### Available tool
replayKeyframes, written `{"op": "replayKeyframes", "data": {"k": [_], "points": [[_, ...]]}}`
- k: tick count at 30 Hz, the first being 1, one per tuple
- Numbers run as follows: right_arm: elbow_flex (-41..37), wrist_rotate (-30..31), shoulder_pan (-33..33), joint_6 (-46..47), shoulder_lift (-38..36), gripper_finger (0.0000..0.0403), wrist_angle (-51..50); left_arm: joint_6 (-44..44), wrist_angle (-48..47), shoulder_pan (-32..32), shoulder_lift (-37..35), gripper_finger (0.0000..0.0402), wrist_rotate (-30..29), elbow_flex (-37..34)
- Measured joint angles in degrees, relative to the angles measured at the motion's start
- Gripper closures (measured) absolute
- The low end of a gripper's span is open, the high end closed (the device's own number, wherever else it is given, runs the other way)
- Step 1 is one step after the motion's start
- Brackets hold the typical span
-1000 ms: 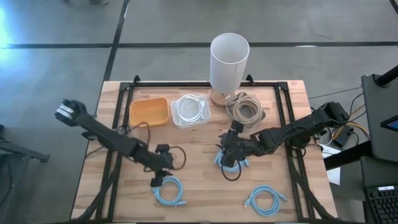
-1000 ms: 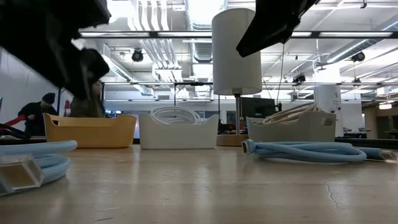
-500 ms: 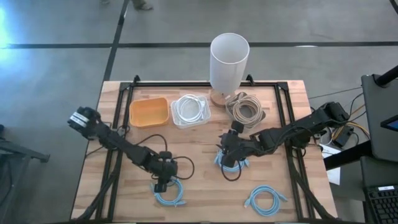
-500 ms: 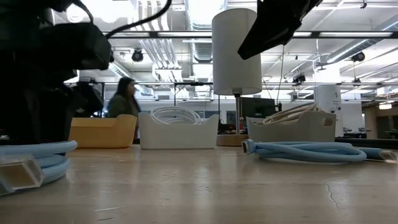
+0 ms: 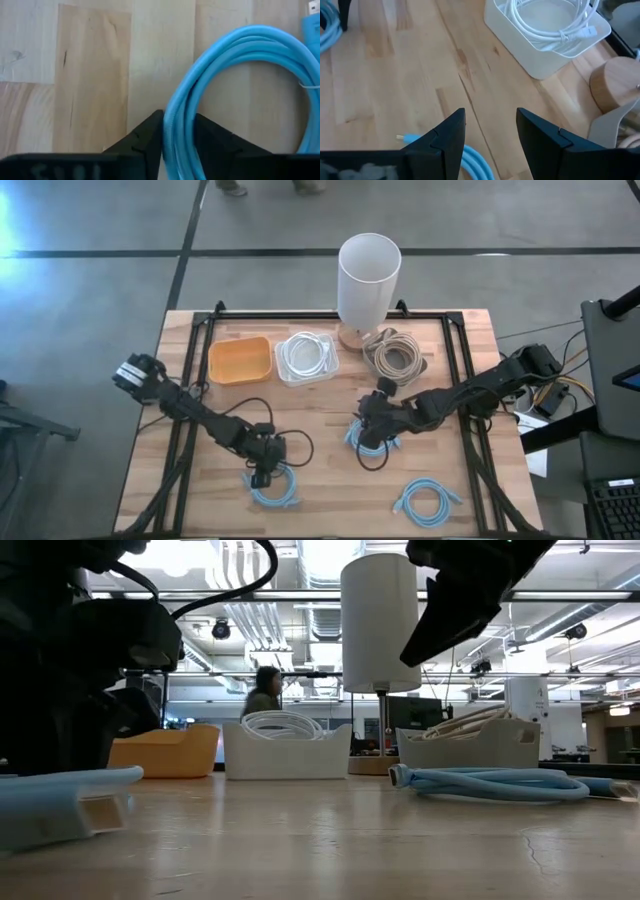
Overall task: Pick & Place USB Port
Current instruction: Put the left blue USB cable into the yellow bin
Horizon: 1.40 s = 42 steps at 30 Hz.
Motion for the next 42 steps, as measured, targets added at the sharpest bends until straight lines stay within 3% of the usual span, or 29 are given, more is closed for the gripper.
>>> {"op": "replayKeyframes", "data": {"k": [6, 9, 12, 20, 27, 35, 42], "points": [[-0.14, -0.01, 0.0, 2.16, 0.0, 0.0232, 0.12, 0.54, -0.64, 0.78, -3.09, 0.0375, 0.09, -0.18], [-0.14, -0.01, 0.0, 2.3, 0.0, 0.0232, 0.12, 0.4, -3.32, 1.81, -6.88, 0.0379, -2.18, -0.32], [-0.14, -0.01, 0.0, 2.38, 0.0, 0.0232, 0.15, -0.26, -10.25, 2.79, -12.07, 0.0369, -10.61, 1.4], [-0.14, -0.01, -0.04, 1.94, 0.0, 0.0232, 1.2, -3.27, -39.61, 7.12, -24.98, 0.0367, -37.76, 8.17], [-0.14, -0.01, -0.04, 1.74, 0.0, 0.0232, 1.32, 1.6, -47.1, 15.5, -33.03, 0.0365, -52.32, 11.45], [-0.14, -0.01, -0.04, 1.7, 0.0, 0.0232, 1.37, 8.14, -47.88, 31.9, -35.46, 0.0364, -55.07, 6.74], [-0.14, -0.01, -0.04, 1.13, 0.0, 0.0232, 1.37, 15.16, -40.62, 45.35, -33.1, 0.0363, -51.41, -1.53]]}}
